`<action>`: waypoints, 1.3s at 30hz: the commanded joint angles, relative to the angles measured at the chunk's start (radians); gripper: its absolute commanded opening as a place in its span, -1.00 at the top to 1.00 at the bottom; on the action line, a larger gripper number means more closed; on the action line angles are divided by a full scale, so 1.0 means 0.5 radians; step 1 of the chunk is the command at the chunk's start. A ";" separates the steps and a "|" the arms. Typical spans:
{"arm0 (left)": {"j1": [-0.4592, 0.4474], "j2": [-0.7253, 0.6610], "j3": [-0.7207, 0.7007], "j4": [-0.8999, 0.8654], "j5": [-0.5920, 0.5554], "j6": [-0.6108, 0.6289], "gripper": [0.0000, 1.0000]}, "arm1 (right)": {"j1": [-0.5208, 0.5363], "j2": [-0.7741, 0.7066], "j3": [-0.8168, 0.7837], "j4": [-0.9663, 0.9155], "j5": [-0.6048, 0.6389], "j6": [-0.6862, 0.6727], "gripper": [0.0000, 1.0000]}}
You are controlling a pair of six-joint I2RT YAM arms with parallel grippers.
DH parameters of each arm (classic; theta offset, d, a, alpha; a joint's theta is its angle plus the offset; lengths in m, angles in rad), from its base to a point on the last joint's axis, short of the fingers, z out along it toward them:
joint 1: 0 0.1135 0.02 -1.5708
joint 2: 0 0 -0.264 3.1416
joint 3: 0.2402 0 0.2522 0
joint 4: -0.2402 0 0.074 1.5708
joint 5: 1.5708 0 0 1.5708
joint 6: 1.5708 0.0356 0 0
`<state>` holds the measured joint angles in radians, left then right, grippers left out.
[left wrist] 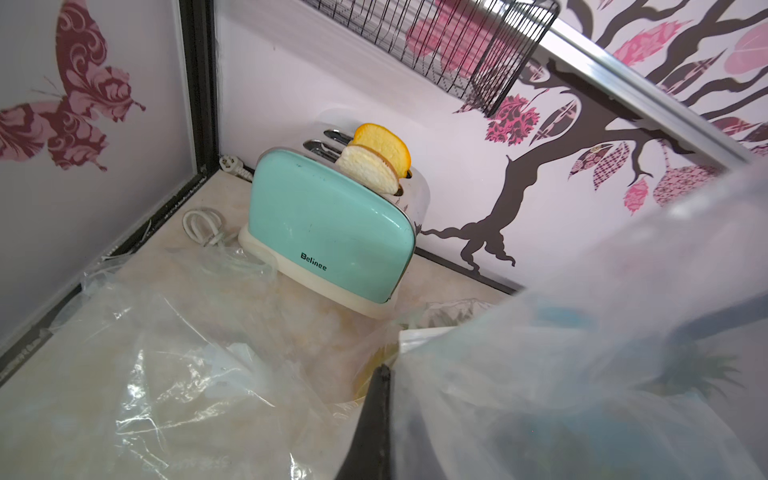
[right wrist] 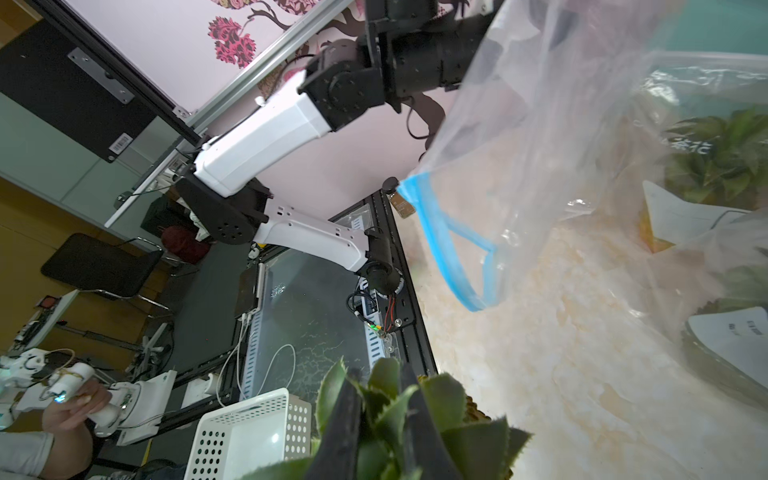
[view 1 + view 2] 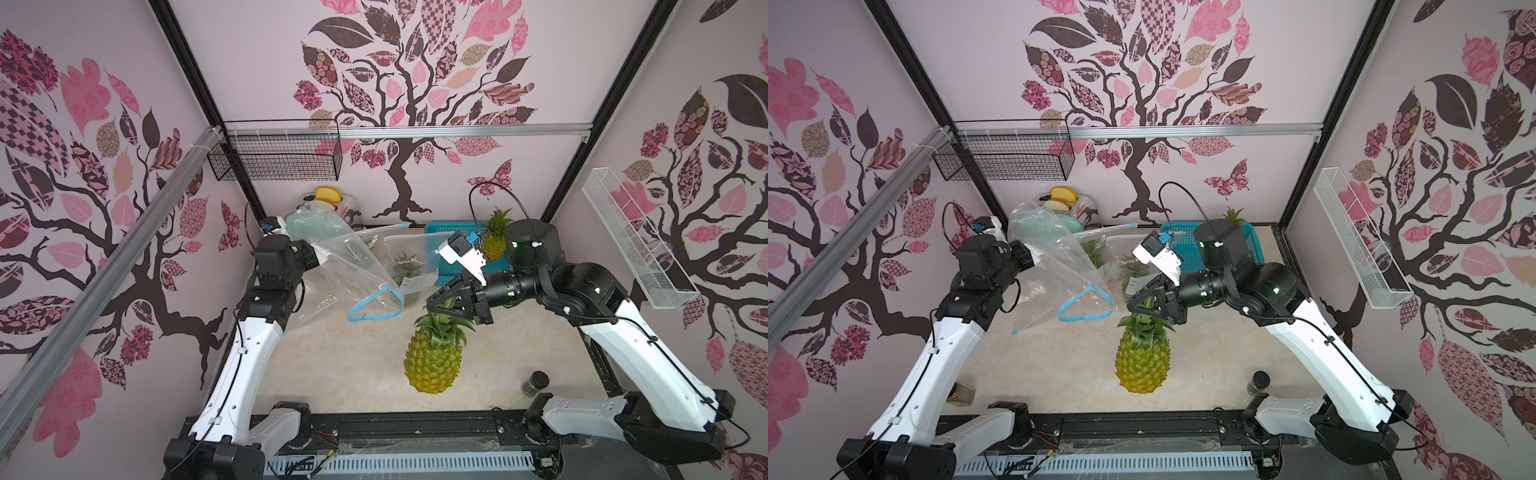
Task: Open the zip-top bag and take out the pineapple
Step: Pick up the pineapple from the zipper food storage bag, then place the zipper food storage bag in the zipper food storage bag.
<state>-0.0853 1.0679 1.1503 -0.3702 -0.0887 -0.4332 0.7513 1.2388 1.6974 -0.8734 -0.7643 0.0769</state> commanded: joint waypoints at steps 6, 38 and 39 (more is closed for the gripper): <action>0.025 -0.081 0.205 -0.303 0.027 0.190 1.00 | 0.000 -0.033 0.024 -0.032 0.266 -0.109 1.00; 0.787 0.460 0.324 -0.523 -0.247 0.613 -0.14 | -0.112 -0.043 0.075 -0.147 1.766 -0.211 1.00; 0.787 0.446 0.318 -0.499 -0.235 0.607 -0.22 | -0.148 -0.013 0.083 -0.120 1.782 -0.216 1.00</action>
<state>0.3050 1.3251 1.3006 -0.6930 -0.2142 -0.1127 0.7116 1.2076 1.6848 -0.9989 0.0006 -0.0093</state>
